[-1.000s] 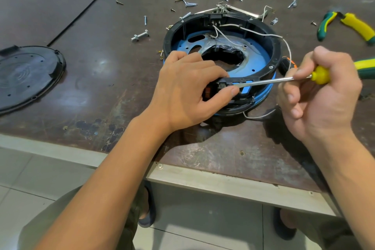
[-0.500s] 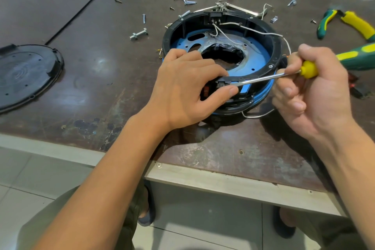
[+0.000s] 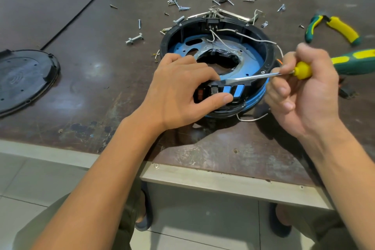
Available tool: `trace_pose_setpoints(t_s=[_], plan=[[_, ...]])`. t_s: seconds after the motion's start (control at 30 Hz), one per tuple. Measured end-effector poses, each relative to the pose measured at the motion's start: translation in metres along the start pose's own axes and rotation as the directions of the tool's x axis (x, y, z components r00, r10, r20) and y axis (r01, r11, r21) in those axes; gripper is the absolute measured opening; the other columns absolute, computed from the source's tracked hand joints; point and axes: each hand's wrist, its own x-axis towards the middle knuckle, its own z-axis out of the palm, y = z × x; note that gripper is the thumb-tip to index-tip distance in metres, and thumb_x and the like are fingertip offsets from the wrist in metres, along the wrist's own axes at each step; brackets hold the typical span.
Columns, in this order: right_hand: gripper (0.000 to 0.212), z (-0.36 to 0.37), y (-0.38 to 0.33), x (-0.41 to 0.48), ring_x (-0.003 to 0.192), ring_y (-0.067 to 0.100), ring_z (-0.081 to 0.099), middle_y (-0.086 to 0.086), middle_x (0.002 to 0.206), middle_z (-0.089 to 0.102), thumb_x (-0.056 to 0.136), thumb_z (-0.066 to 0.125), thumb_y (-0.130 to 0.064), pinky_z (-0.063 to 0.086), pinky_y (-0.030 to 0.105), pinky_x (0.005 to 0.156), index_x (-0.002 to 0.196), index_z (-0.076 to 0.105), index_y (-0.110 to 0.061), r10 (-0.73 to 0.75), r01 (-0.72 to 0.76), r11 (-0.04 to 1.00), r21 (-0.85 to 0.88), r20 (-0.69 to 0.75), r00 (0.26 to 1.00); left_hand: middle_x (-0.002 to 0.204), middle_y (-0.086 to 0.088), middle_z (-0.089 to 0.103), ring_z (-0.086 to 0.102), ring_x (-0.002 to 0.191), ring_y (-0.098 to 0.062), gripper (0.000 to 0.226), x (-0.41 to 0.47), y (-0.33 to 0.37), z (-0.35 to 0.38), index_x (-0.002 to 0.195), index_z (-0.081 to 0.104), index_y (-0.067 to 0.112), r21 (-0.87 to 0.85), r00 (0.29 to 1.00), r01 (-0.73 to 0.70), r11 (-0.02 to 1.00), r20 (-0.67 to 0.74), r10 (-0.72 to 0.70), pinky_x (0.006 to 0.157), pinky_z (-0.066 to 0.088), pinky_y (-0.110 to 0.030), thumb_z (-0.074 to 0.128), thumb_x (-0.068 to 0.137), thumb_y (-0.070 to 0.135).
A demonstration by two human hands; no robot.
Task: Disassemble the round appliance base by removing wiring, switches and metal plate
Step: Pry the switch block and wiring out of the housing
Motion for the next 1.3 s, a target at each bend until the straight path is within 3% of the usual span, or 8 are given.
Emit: trace_pose_setpoints(t_s=[0.17,0.27,0.43,0.57,0.73,1.03,1.17,1.3], plan=[[0.046,0.002,-0.006,-0.01,0.029,0.009,0.042,-0.003,0.049,0.052,0.083,0.042,-0.067,0.03,0.011,0.035,0.077,0.062,-0.026,-0.258,0.278,0.948,-0.153,0.143,0.956,0.076,0.013,0.064,0.056,0.077,-0.009,0.054,0.002,0.003,-0.002,0.086,0.068,0.027,0.051,0.998,0.044,0.998,0.052,-0.046,0.084,0.037,-0.037,0.046,0.086,0.075],[0.027,0.013,-0.006,-0.017,0.062,0.018,0.075,0.004,0.075,0.074,0.1,0.056,-0.053,0.049,0.023,0.043,0.09,0.06,-0.028,-0.434,0.454,0.727,-0.516,0.167,0.885,0.077,0.014,0.063,0.054,0.076,-0.008,0.057,0.003,0.005,-0.003,0.09,0.069,0.027,0.059,0.996,0.054,0.997,0.071,-0.058,0.078,0.031,-0.031,0.044,0.084,0.078],[0.024,0.021,0.005,-0.023,0.066,0.015,0.072,0.007,0.075,0.072,0.092,0.075,-0.029,0.054,0.03,0.056,0.08,0.056,-0.021,-0.428,0.369,0.473,-0.8,0.157,0.89,0.089,0.013,0.066,0.057,0.083,-0.013,0.059,0.003,0.026,0.003,0.104,0.067,0.027,0.167,0.994,0.078,0.983,0.068,-0.09,0.077,0.029,-0.032,0.04,0.086,0.077],[0.027,0.018,0.012,-0.035,0.066,0.001,0.063,-0.006,0.073,0.066,0.083,0.084,-0.021,0.044,0.009,0.059,0.082,0.058,-0.014,-0.433,0.355,0.255,-0.9,0.222,0.874,0.109,0.008,0.064,0.059,0.101,-0.018,0.049,0.001,0.041,0.008,0.122,0.062,0.028,0.273,0.989,0.11,0.956,0.068,-0.133,0.086,0.036,-0.038,0.06,0.086,0.061],[0.035,0.016,0.019,-0.045,0.069,0.013,0.064,-0.004,0.079,0.068,0.079,0.089,-0.028,0.05,0.025,0.064,0.087,0.058,-0.014,-0.471,0.364,0.218,-0.905,0.229,0.852,0.126,0.005,0.058,0.054,0.114,-0.018,0.064,0.0,0.05,0.004,0.145,0.043,0.023,0.171,0.976,0.134,0.976,0.148,-0.16,0.096,0.032,-0.039,0.063,0.086,0.039],[0.027,0.013,0.029,-0.041,0.066,0.016,0.059,0.0,0.074,0.063,0.081,0.083,-0.009,0.048,0.033,0.061,0.085,0.057,-0.011,-0.519,0.394,0.224,-0.892,0.233,0.822,0.134,-0.001,0.057,0.053,0.123,-0.021,0.064,0.002,0.051,0.003,0.148,0.039,0.014,0.013,0.97,0.185,0.983,0.161,-0.184,0.107,0.034,-0.042,0.066,0.09,0.017],[0.022,0.006,0.019,-0.041,0.062,0.016,0.059,0.002,0.073,0.062,0.081,0.08,-0.008,0.05,0.036,0.06,0.084,0.058,-0.008,-0.532,0.424,0.242,-0.873,0.247,0.81,0.122,-0.003,0.06,0.057,0.114,-0.021,0.057,0.0,0.048,0.002,0.139,0.049,0.012,0.012,0.98,0.163,0.986,0.111,-0.164,0.102,0.042,-0.043,0.071,0.088,0.023],[0.018,-0.014,-0.008,-0.034,0.062,0.013,0.057,0.002,0.072,0.061,0.081,0.075,-0.012,0.049,0.03,0.06,0.083,0.057,-0.008,-0.571,0.412,0.235,-0.88,0.218,0.791,0.121,0.005,0.06,0.053,0.115,-0.016,0.053,-0.003,0.044,0.005,0.139,0.051,0.02,0.184,0.982,0.173,0.968,0.042,-0.184,0.115,0.029,-0.04,0.062,0.093,0.045]])
